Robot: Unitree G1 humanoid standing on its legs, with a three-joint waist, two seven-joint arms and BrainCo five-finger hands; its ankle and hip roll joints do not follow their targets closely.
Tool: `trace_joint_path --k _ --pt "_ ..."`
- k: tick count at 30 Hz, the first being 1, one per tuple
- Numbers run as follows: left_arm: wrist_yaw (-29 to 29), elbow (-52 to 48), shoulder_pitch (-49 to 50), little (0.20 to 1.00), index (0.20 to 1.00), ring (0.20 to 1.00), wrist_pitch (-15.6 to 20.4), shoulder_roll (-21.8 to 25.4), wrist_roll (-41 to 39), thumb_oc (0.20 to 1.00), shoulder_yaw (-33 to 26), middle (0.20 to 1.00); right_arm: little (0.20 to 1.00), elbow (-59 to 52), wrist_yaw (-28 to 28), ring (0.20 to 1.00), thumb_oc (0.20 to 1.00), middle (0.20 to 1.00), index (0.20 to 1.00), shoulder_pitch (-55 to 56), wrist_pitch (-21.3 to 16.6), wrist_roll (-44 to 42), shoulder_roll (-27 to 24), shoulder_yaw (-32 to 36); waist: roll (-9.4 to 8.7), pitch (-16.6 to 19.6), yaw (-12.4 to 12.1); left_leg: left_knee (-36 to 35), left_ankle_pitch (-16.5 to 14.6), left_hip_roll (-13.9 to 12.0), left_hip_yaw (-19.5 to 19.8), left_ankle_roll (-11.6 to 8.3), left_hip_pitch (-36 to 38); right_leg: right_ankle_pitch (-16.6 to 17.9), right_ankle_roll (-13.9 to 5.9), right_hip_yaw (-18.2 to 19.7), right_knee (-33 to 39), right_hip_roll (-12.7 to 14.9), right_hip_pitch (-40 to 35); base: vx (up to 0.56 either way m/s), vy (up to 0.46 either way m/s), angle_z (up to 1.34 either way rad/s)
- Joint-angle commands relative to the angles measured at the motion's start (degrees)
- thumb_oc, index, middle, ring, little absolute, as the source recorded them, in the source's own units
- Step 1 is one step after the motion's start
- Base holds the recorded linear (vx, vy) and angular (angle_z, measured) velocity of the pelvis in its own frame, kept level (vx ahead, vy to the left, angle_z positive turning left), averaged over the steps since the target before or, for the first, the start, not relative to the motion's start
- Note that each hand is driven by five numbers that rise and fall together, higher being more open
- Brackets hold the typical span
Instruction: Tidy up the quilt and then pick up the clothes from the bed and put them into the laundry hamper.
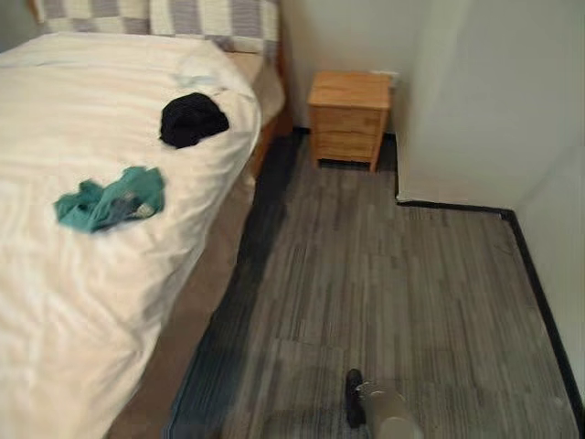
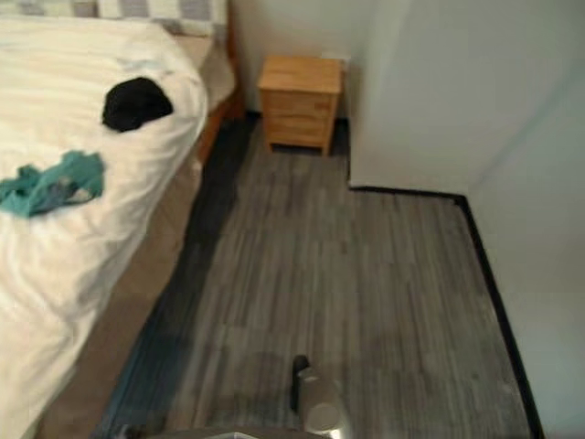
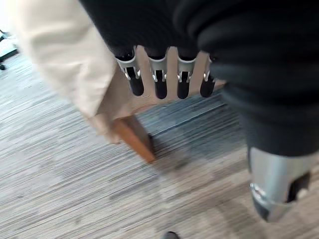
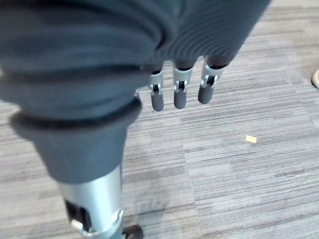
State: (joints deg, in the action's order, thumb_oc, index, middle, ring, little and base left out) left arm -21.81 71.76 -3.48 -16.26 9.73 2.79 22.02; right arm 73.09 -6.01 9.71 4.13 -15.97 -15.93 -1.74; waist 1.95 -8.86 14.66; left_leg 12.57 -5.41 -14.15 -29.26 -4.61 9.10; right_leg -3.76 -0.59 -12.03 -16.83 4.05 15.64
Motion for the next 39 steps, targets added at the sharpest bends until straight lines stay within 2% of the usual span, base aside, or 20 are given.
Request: trace_joint_path --k 1,2,5,6,10,13,16,19,22,23,25,26,27,28,30,32,35,37,38,39 --pt "-4.8 -3.4 -0.3 1.000 1.000 1.000 0.8 2.5 0.2 1.000 0.5 1.000 1.000 -0.4 3.2 1.000 1.000 1.000 1.000 -4.7 -2.3 2.4 -0.6 -1.4 -2.26 -3.3 -0.7 5.1 2.3 2.4 7.1 -0.68 -8.6 5.6 -5.75 7.0 11.3 1.8 -8.2 0.24 -0.001 -0.59" --pt "-2.6 -4.6 -1.1 1.000 1.000 1.000 0.0 2.9 -6.6 1.000 0.8 1.000 1.000 -1.1 5.2 1.000 1.000 1.000 1.000 -5.7 -3.7 4.2 -2.5 -3.1 -1.89 -4.0 -3.5 2.6 1.1 10.8 19.0 2.29 -12.3 5.4 -5.44 12.2 11.5 -0.6 -9.8 0.25 0.033 -0.74" --pt "-0.6 -3.7 -1.7 1.000 1.000 1.000 -0.4 2.4 -15.3 1.000 -0.9 1.000 1.000 -1.7 5.6 1.000 1.000 1.000 1.000 -6.7 -5.2 2.7 -3.4 -4.4 -1.84 -4.1 -4.7 -1.6 1.3 12.2 22.3 2.86 -11.9 5.0 -5.27 12.9 12.2 -1.2 -10.7 0.20 0.108 -1.97" --pt "-3.5 -2.2 -1.8 1.000 1.000 1.000 0.6 1.5 -14.7 1.000 -3.5 1.000 1.000 -1.7 5.7 1.000 1.000 1.000 1.000 -7.6 -6.9 -0.2 -3.6 -5.1 -1.43 -3.4 -6.1 -7.4 3.0 13.0 27.5 2.85 -10.3 4.8 -4.96 13.2 13.3 -1.6 -12.3 0.21 0.125 -0.93" --pt "-0.6 -0.5 -0.9 1.000 1.000 1.000 1.8 2.9 -9.4 1.000 -5.5 1.000 1.000 -3.0 5.4 1.000 1.000 1.000 1.000 -8.5 -9.8 -2.9 -3.9 -6.0 -0.91 -2.9 -7.7 -11.2 5.9 12.3 31.7 1.40 -10.4 4.3 -4.73 13.7 14.5 -1.3 -14.4 0.15 0.136 -0.50" --pt "1.8 0.0 -0.3 1.000 1.000 1.000 2.4 3.6 -7.9 1.000 -5.9 1.000 1.000 -4.3 4.0 1.000 1.000 1.000 1.000 -8.9 -9.4 -4.1 -3.8 -5.9 -0.35 -2.3 -7.5 -13.3 5.6 11.8 30.1 1.42 -9.0 3.7 -5.47 13.1 15.1 0.0 -15.2 0.09 0.166 -0.15" --pt "3.0 -0.2 0.1 1.000 1.000 1.000 4.9 3.8 0.3 1.000 -4.3 1.000 1.000 -4.0 3.7 1.000 1.000 1.000 1.000 -8.8 -7.3 -4.1 -3.7 -5.5 0.07 -1.6 -7.4 -14.6 5.1 12.7 30.0 2.20 -7.8 4.0 -6.03 13.3 15.2 0.6 -15.5 0.11 0.151 -0.04" --pt "4.0 -1.1 -1.0 1.000 1.000 1.000 3.6 4.3 -1.8 1.000 -1.6 1.000 1.000 -3.3 3.5 1.000 1.000 1.000 1.000 -8.7 -6.3 -1.7 -2.8 -6.3 0.19 -1.6 -7.0 -14.0 4.0 13.4 29.0 3.55 -7.8 3.2 -6.99 14.2 12.6 1.7 -14.5 0.09 0.156 -0.18" --pt "5.1 -0.4 -1.7 1.000 1.000 1.000 2.0 3.7 -5.8 1.000 -1.1 1.000 1.000 -3.6 2.2 1.000 1.000 1.000 1.000 -9.1 -5.5 -4.1 -1.8 -7.3 0.69 -3.1 -7.3 -10.6 3.3 14.1 28.7 5.44 -10.2 0.5 -6.95 13.1 3.8 3.4 -11.0 0.05 0.171 -0.19" --pt "5.4 0.2 -1.4 1.000 1.000 1.000 1.8 3.4 -7.2 1.000 -1.5 1.000 1.000 -3.9 1.5 1.000 1.000 1.000 1.000 -8.8 -5.0 -5.0 -1.2 -7.1 1.45 -4.6 -7.0 -9.6 3.0 14.4 28.6 7.03 -10.2 1.2 -6.62 12.2 -5.5 4.2 -6.8 0.07 0.146 -0.23" --pt "5.6 0.6 -0.8 1.000 1.000 1.000 1.7 3.3 -5.7 1.000 -2.0 1.000 1.000 -4.1 1.3 1.000 1.000 1.000 1.000 -8.3 -4.0 -5.0 -0.8 -6.6 1.69 -5.3 -6.9 -9.5 2.4 14.7 27.6 7.66 -9.5 1.9 -6.49 10.9 -9.8 4.4 -4.8 0.20 0.109 -0.42" --pt "6.0 1.0 -0.2 1.000 1.000 1.000 1.1 3.5 -5.4 1.000 -2.1 1.000 1.000 -3.7 1.6 1.000 1.000 1.000 1.000 -8.1 -3.4 -3.8 -0.4 -6.3 1.49 -5.7 -6.9 -9.4 1.9 15.1 26.4 7.79 -8.6 3.6 -6.75 8.9 -9.2 5.1 -3.9 0.37 -0.006 -0.62" --pt "6.1 1.1 0.5 1.000 1.000 1.000 0.2 3.7 -6.7 1.000 -2.9 1.000 1.000 -2.8 2.0 1.000 1.000 1.000 1.000 -8.0 -3.2 -1.5 0.3 -6.4 0.46 -6.4 -6.8 -9.3 0.5 15.8 24.1 7.42 -7.3 6.6 -7.77 6.1 -3.3 5.7 -2.7 0.47 -0.108 -1.26" --pt "6.0 1.5 -0.1 1.000 1.000 1.000 0.1 3.2 -6.1 1.000 -4.0 1.000 1.000 -1.6 1.8 1.000 1.000 1.000 1.000 -8.6 -2.2 -1.2 0.6 -6.4 -0.69 -8.0 -5.7 -9.6 -1.3 16.3 22.5 7.01 -5.9 9.4 -9.07 5.7 5.9 4.5 -1.1 0.47 -0.131 -1.36" --pt "5.5 1.7 -0.5 1.000 1.000 1.000 0.7 2.8 -4.1 1.000 -4.0 1.000 1.000 -1.0 1.8 1.000 1.000 1.000 1.000 -8.8 -1.1 -0.5 0.5 -6.1 -1.22 -8.7 -4.7 -9.7 -2.1 16.7 22.0 6.95 -5.3 11.7 -9.90 6.7 11.5 3.7 -0.1 0.39 -0.064 -0.83" --pt "6.3 1.0 -0.5 1.000 1.000 1.000 1.1 3.1 -0.4 1.000 -2.1 1.000 1.000 -0.2 1.6 1.000 1.000 1.000 1.000 -6.9 0.0 1.6 0.9 -4.7 -0.70 -10.0 -1.4 -9.2 -4.7 16.7 21.8 7.15 -1.3 14.1 -10.91 9.3 18.9 1.3 3.4 0.75 -0.086 -0.01" --pt "7.1 0.1 -0.7 1.000 1.000 1.000 0.1 3.3 0.0 1.000 -1.1 1.000 1.000 -0.3 1.9 1.000 1.000 1.000 1.000 -5.8 -0.3 1.1 0.7 -4.4 -0.87 -9.9 -0.3 -6.9 -7.3 16.6 21.7 7.20 0.1 13.9 -10.39 10.0 17.9 1.4 2.6 0.57 -0.111 0.24" --pt "5.6 -1.1 -0.4 1.000 1.000 1.000 -1.1 3.1 -0.6 1.000 -0.7 1.000 1.000 0.0 1.6 1.000 1.000 1.000 1.000 -5.4 0.5 2.2 0.6 -3.8 0.01 -7.8 0.8 -2.4 -10.3 15.0 21.5 5.48 3.8 12.0 -8.63 11.2 12.4 1.4 1.5 0.70 -0.142 0.41" --pt "5.6 -1.2 -0.4 1.000 1.000 1.000 -1.1 3.1 -0.5 1.000 -0.7 1.000 1.000 0.0 1.7 1.000 1.000 1.000 1.000 -5.4 0.5 2.0 0.5 -3.8 0.13 -7.7 0.8 -2.0 -10.5 14.8 21.5 5.40 3.8 11.8 -8.52 11.2 12.0 1.3 1.4 0.54 -0.107 0.74" --pt "5.3 -1.9 0.3 1.000 1.000 1.000 -0.2 3.2 -0.4 1.000 -1.1 1.000 1.000 -0.7 3.8 1.000 1.000 1.000 1.000 -5.3 -2.0 1.5 0.0 -3.4 0.81 -6.6 0.5 4.3 -8.1 14.0 21.6 3.78 4.2 10.3 -7.10 10.4 9.9 0.8 0.3 0.50 -0.110 0.57"
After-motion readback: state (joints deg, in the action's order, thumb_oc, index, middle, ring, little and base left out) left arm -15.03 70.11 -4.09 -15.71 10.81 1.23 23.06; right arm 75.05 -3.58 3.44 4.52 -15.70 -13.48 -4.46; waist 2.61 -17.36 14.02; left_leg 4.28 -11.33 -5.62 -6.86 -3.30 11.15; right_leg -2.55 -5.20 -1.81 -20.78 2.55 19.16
